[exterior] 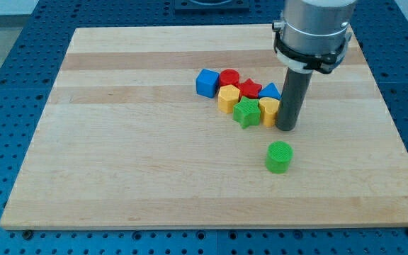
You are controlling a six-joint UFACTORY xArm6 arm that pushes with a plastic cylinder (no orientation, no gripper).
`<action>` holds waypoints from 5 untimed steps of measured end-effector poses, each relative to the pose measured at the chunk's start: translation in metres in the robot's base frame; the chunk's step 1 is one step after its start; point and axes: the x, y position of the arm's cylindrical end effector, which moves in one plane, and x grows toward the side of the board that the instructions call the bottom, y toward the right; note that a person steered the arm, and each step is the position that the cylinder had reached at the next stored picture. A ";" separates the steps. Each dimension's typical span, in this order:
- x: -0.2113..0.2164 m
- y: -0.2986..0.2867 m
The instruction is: Move the green circle to the group of the blocks
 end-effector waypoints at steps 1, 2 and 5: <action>0.002 0.007; 0.014 0.054; 0.104 0.042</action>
